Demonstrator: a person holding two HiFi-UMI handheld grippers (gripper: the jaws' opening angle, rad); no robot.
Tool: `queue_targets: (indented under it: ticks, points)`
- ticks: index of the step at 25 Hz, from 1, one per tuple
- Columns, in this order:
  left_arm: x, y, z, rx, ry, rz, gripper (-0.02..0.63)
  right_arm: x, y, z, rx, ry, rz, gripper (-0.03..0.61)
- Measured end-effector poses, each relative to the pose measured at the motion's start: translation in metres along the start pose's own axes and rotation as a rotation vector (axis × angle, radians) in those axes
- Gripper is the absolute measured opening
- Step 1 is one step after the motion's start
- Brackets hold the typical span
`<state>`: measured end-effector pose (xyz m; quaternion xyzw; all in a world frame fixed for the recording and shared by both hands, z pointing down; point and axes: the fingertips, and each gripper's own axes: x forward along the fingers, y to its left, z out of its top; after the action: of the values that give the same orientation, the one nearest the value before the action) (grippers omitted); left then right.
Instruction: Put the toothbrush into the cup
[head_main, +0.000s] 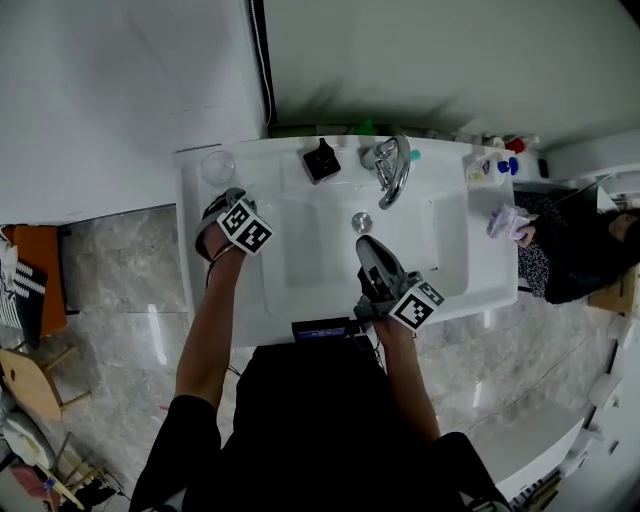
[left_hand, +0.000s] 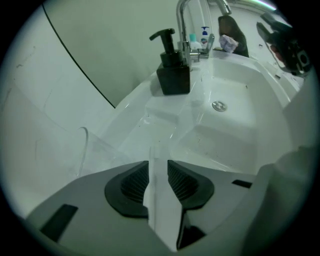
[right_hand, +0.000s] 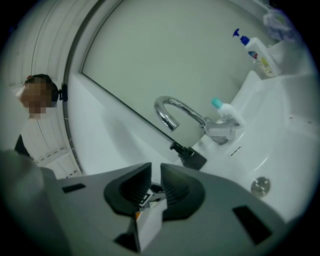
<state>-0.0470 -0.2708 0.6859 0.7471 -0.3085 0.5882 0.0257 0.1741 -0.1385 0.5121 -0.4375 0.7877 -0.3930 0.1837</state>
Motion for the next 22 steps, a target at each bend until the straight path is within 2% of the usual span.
queue_targets:
  ticks: [4, 8, 11, 14, 18, 22]
  points:
    - [0.009, 0.002, -0.001, -0.012, 0.04, 0.006, 0.11, -0.005, -0.002, 0.0, 0.005, -0.004, -0.003, 0.044]
    - [0.013, -0.001, -0.004, -0.049, 0.064, -0.033, 0.104, -0.011, -0.004, 0.003, 0.005, -0.011, -0.006, 0.044]
    - [0.013, -0.007, -0.004, -0.061, 0.071, -0.066, 0.049, -0.013, -0.004, 0.004, 0.006, -0.017, -0.004, 0.044]
    - [0.015, -0.009, -0.004, -0.055, 0.076, -0.067, 0.031, -0.012, -0.004, 0.005, 0.006, -0.019, 0.001, 0.044]
    - [0.012, -0.012, -0.004, -0.053, 0.062, -0.076, 0.029, -0.012, -0.002, 0.005, 0.004, -0.019, 0.006, 0.044]
    - [0.0, -0.017, 0.001, -0.085, -0.002, -0.078, 0.029, -0.012, -0.001, 0.006, 0.004, -0.018, 0.012, 0.044]
